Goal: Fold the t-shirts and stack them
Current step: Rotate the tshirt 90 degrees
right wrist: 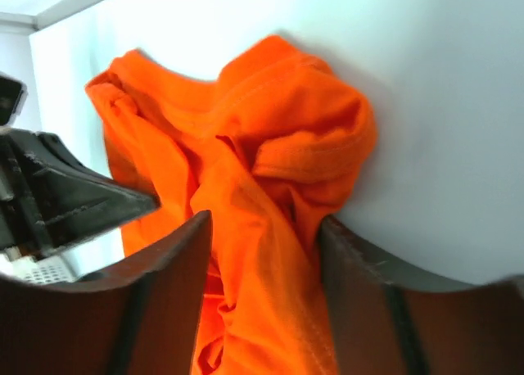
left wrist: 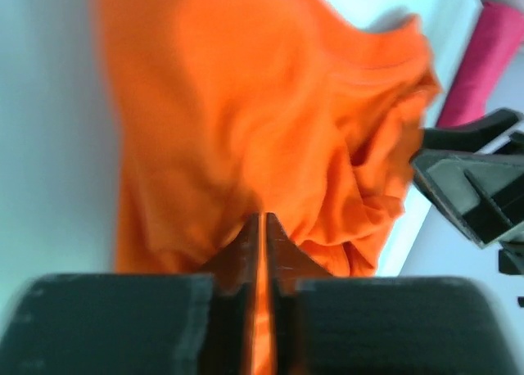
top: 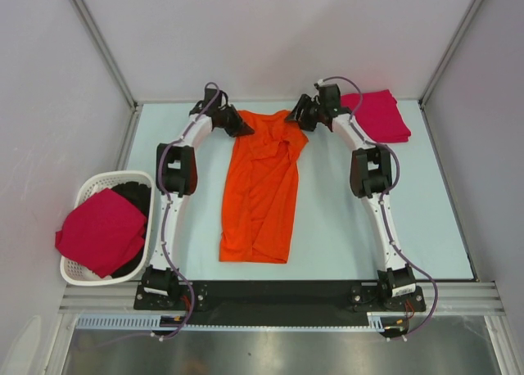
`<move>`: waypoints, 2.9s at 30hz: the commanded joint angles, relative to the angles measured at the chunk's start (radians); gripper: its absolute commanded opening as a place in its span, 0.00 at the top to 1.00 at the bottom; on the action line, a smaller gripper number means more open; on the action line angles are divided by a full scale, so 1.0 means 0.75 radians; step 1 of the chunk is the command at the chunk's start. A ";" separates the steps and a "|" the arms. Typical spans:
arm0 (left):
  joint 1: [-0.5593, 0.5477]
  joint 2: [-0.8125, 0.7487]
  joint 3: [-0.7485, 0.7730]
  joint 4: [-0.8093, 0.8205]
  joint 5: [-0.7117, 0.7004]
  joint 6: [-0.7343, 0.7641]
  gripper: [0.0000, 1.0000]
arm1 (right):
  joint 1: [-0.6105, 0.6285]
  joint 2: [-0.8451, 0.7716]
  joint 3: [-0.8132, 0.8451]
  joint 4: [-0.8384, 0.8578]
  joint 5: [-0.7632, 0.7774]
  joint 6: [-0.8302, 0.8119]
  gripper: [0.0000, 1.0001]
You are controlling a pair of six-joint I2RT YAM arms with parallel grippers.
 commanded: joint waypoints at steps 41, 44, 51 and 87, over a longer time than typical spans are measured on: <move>-0.102 -0.105 -0.194 0.048 0.194 0.091 1.00 | -0.049 -0.364 -0.476 -0.119 -0.050 -0.135 1.00; -0.104 -0.101 -0.202 0.029 0.182 0.099 1.00 | -0.059 -0.413 -0.486 -0.117 -0.046 -0.143 1.00; -0.102 -0.072 -0.190 -0.083 0.113 0.116 1.00 | -0.081 -0.525 -0.550 -0.086 -0.026 -0.129 1.00; -0.102 -0.101 -0.194 -0.165 0.129 0.179 1.00 | 0.074 -0.427 -0.278 -0.254 -0.013 -0.131 0.07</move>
